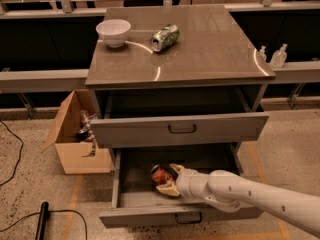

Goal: Place coke can into middle drawer

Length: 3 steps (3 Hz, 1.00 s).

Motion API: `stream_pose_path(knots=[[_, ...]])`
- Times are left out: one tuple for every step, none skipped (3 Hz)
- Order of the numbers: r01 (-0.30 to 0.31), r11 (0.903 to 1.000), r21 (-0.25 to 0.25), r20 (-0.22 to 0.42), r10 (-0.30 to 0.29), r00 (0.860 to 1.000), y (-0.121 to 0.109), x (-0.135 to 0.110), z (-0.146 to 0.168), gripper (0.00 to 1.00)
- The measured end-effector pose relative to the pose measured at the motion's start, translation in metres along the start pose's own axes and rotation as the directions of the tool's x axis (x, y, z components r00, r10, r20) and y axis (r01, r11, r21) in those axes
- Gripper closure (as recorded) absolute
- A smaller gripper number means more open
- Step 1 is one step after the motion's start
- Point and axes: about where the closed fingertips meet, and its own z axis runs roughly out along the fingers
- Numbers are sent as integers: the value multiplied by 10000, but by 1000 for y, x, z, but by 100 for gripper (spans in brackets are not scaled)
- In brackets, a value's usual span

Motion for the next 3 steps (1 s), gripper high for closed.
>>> stream_pose_path(knots=[[-161,9994,312,-163,166,9997,-7,4,-15,0],[-550,9934,1007,-342,587,9977,-13,2,-52,0],[-1178,9745,1907,-808,1352,9875,-16,8,-101,18]])
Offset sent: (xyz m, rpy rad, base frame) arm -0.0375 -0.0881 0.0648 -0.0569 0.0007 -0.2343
